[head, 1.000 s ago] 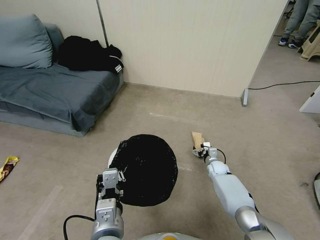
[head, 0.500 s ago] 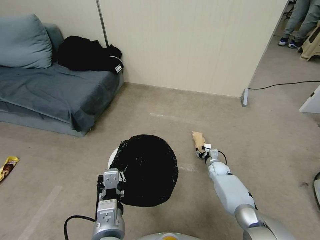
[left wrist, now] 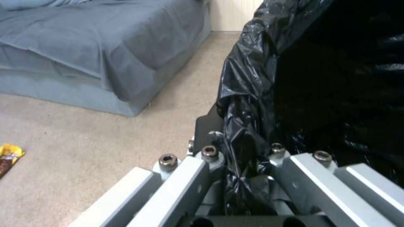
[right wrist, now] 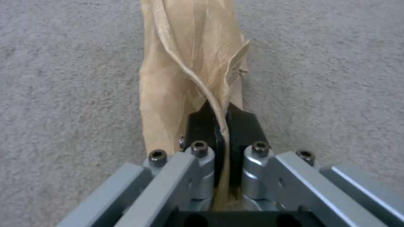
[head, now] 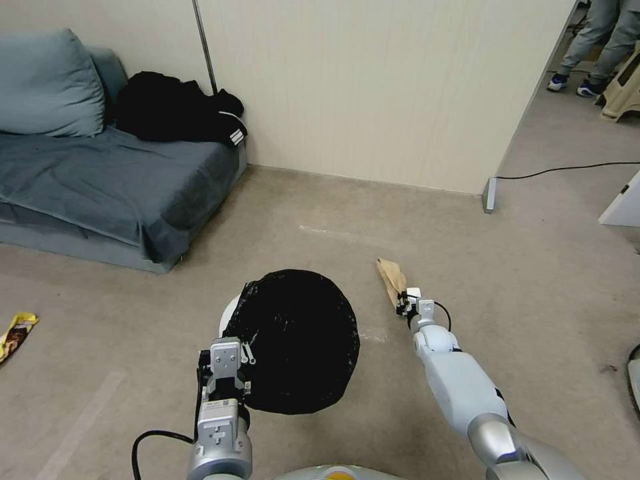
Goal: Pick up the trash bin, then pick up the garbage from the floor and place it into the trash bin.
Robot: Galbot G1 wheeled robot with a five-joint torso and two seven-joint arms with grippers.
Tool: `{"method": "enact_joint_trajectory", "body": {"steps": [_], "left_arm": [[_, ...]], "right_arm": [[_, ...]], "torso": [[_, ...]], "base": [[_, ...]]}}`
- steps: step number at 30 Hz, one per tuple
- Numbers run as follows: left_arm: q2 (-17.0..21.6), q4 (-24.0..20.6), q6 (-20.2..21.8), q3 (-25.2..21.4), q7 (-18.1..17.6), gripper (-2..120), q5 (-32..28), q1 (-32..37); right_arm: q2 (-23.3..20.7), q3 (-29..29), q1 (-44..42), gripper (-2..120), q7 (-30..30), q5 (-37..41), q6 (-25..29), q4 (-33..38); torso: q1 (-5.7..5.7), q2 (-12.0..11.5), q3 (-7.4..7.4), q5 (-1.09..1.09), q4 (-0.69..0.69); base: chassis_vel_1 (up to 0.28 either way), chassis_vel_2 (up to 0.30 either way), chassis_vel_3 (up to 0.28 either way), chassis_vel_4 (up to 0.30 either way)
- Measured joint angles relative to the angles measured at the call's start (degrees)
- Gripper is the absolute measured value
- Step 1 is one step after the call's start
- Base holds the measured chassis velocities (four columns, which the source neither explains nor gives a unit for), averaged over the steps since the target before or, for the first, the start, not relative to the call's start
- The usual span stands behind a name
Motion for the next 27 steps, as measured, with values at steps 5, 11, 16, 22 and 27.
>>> {"method": "enact_joint_trajectory", "body": {"steps": [5, 11, 16, 22, 27], "left_arm": [[0.09, 0.01, -0.03, 0.27, 0.0, 2, 0.16, -0.05], [0.25, -0.05, -0.07, 0.48, 0.0, 2, 0.32, 0.06], [0.34, -0.22, -0.07, 0.49, 0.0, 2, 0.28, 0.13], [0.35, 0.29, 0.07, 0.54, 0.03, 2, -0.33, 0.12], [0.42, 0.85, 0.58, 0.56, 0.17, 2, -1.54, -0.15]], "right_arm": [[-0.6, 0.0, -0.62, 0, 0.61, 0.01, 0.67, 0.67], [-1.08, -0.09, -1.64, 0, 1.72, 0.09, 2.15, 2.39], [-1.42, 0.35, -3.49, 0, 3.06, -0.12, 5.65, 8.27], [-2.87, 0.88, -13.01, 0, 2.43, 3.41, 6.27, 34.58], [-5.03, 1.11, -22.07, 0, -8.09, 6.37, 7.27, 58.79]], "torso": [[0.0, 0.0, 0.0, 0.0, 0.0], [0.0, 0.0, 0.0, 0.01, -0.01], [0.0, 0.0, 0.0, 0.01, 0.0], [0.0, 0.0, 0.0, 0.01, -0.01], [0.0, 0.01, -0.01, 0.01, 0.0]], "base": [[0.0, 0.0, 0.0, 0.0], [0.0, 0.0, 0.0, 0.0], [0.0, 0.0, 0.0, 0.0], [0.0, 0.0, 0.0, 0.0], [0.0, 0.0, 0.0, 0.0]]}}
